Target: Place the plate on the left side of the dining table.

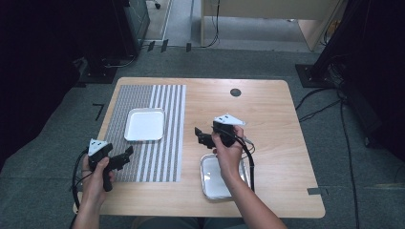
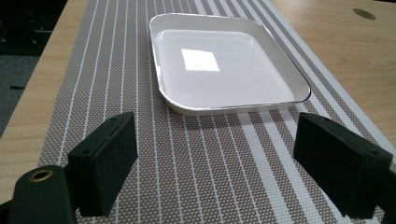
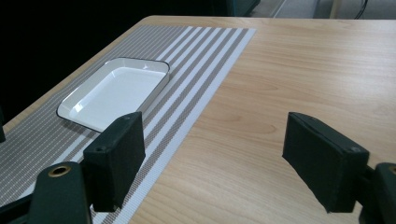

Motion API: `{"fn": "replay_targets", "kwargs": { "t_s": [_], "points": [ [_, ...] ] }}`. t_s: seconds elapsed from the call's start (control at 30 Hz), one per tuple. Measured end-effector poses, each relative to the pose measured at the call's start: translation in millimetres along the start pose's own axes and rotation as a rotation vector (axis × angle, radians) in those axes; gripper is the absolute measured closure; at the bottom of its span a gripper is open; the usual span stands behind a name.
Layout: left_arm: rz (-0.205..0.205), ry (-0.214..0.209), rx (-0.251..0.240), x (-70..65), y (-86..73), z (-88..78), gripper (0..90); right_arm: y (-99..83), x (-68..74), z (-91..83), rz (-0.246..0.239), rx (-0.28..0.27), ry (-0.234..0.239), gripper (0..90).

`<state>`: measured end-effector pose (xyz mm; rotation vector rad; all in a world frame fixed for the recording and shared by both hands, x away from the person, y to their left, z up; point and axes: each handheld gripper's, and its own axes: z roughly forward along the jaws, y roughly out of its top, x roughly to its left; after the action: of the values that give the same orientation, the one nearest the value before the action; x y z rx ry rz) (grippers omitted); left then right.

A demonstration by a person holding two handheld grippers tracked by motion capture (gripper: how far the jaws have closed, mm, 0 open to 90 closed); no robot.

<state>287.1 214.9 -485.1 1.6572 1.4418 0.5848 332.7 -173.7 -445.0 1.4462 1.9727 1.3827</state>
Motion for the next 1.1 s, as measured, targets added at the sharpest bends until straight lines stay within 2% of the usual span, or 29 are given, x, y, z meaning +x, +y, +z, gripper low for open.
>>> {"fn": "replay_targets", "kwargs": {
  "t_s": [0.37, 0.67, 0.83, 1.1],
  "points": [
    [-0.003, 0.005, 0.018, 6.4, -10.0, -7.3, 11.0, -14.7, -19.1, -26.8, 0.013, -0.017, -0.036, 21.3],
    [0.033, 0.012, 0.025, 8.3, -15.6, -15.4, 9.8, -28.7, -35.0, -44.7, 0.005, -0.018, -0.081, 21.3],
    [0.009, 0.013, 0.013, 17.5, -16.0, -21.0, 9.2, -34.9, -46.7, -55.8, 0.016, -0.021, -0.107, 21.0],
    [0.018, 0.009, 0.031, 22.0, -18.7, -25.2, 8.4, -45.0, -66.9, -73.5, 0.025, -0.015, -0.148, 21.1]
  ]
}}
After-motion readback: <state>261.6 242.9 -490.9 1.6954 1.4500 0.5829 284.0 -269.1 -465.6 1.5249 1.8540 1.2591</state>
